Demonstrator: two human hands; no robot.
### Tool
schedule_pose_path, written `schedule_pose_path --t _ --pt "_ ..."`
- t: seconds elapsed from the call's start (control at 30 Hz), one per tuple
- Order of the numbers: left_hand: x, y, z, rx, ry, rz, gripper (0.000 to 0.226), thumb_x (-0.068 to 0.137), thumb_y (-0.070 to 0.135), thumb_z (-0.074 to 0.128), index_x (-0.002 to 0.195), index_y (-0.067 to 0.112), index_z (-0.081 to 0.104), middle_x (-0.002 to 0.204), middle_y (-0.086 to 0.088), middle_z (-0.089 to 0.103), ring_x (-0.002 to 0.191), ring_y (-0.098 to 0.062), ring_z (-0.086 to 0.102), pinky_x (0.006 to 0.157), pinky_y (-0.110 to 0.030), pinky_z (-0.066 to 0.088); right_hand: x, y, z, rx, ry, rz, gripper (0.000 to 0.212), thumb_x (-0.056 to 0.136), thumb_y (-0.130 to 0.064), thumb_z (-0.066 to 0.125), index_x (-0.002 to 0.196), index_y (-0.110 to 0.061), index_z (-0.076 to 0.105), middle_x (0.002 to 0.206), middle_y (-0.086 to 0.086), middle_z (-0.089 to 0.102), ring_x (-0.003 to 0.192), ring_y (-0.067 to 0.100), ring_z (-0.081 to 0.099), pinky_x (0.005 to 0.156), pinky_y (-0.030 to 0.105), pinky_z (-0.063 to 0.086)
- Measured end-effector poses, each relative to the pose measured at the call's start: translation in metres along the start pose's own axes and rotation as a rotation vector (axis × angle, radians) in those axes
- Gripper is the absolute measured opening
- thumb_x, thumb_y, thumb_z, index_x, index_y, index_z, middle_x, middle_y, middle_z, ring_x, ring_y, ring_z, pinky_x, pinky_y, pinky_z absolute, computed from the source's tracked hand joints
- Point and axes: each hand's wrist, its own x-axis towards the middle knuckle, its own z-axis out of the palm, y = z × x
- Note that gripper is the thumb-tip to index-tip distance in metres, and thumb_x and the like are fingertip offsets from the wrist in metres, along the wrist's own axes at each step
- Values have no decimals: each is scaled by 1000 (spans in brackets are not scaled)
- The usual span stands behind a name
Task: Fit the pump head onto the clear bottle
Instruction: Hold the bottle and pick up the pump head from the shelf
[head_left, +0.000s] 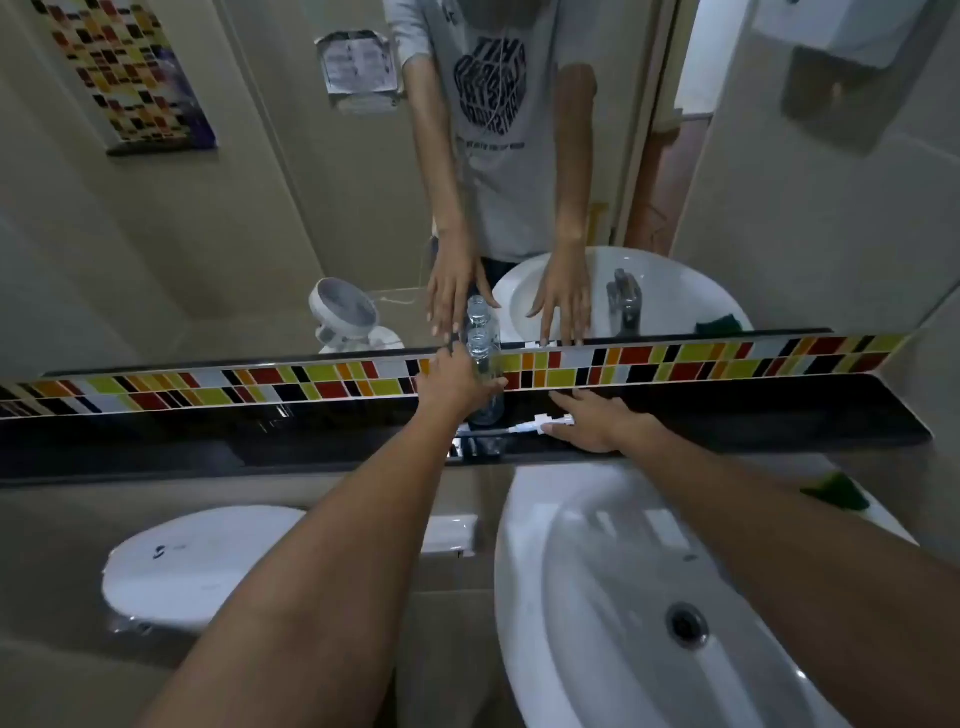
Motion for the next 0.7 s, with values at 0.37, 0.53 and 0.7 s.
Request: schedule_pose_path --t 0.37,0.53,0.7 --pt "22 -3 15 -283 105 -20 71 81 40 85 139 15 53 137 -6 64 121 -26 69 102 -49 58 19 -4 30 224 173 -95 64 97 -47 68 155 -26 50 154 12 47 144 32 42 116 41 28" --pt "32 -12 16 -376 56 -5 72 76 33 91 134 13 55 132 -7 70 119 -26 70 102 -48 58 25 -2 37 323 254 -94 43 93 -37 76 134 -26 68 138 7 57 133 28 50 109 38 31" --pt "36 -18 12 -446 -2 -13 72 74 26 93 134 10 56 130 -7 71 109 -19 68 96 -38 57 14 10 31 625 208 -101 41 85 -25 87 123 -15 76 117 4 69 117 25 65 99 37 54"
